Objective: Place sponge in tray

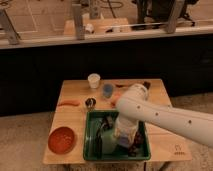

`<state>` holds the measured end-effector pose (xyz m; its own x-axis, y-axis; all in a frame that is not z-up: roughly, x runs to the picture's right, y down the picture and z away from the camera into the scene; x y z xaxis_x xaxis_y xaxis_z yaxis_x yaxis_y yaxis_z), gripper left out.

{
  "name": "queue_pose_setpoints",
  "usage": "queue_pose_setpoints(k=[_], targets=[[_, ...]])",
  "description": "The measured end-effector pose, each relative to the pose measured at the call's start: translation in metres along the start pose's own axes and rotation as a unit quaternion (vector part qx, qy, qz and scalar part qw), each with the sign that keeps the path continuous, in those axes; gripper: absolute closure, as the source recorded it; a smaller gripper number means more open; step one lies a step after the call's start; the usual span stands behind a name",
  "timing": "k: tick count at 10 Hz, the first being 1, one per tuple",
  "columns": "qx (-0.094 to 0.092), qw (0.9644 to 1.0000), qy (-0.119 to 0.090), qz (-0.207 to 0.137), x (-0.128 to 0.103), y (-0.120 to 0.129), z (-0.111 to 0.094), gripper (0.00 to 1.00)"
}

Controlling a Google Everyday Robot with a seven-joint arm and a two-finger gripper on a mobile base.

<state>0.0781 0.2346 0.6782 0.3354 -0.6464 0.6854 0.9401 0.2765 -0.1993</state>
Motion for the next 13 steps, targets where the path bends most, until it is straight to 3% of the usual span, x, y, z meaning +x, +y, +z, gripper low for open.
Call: queue_pose_setpoints(k=[1, 3, 4, 7, 11, 13], targets=[[0.001, 0.9993, -0.007, -0.036, -0.007, -0.013, 0.018, 1.0], [0.008, 0.9961, -0.019, -0.086, -0.017, -0.034, 0.033, 0.99], [0.01, 0.9946, -0.024, -0.1, -0.021, -0.039, 0.036, 0.91], [0.003, 0.9933, -0.021, -0.114, -0.024, -0.043, 0.037, 0.61], [-0.003, 0.9947, -0.012, -0.102, -0.02, -0.039, 0.034, 0.23], [-0.002, 0.9947, -0.014, -0.102, -0.02, -0.037, 0.033, 0.2]])
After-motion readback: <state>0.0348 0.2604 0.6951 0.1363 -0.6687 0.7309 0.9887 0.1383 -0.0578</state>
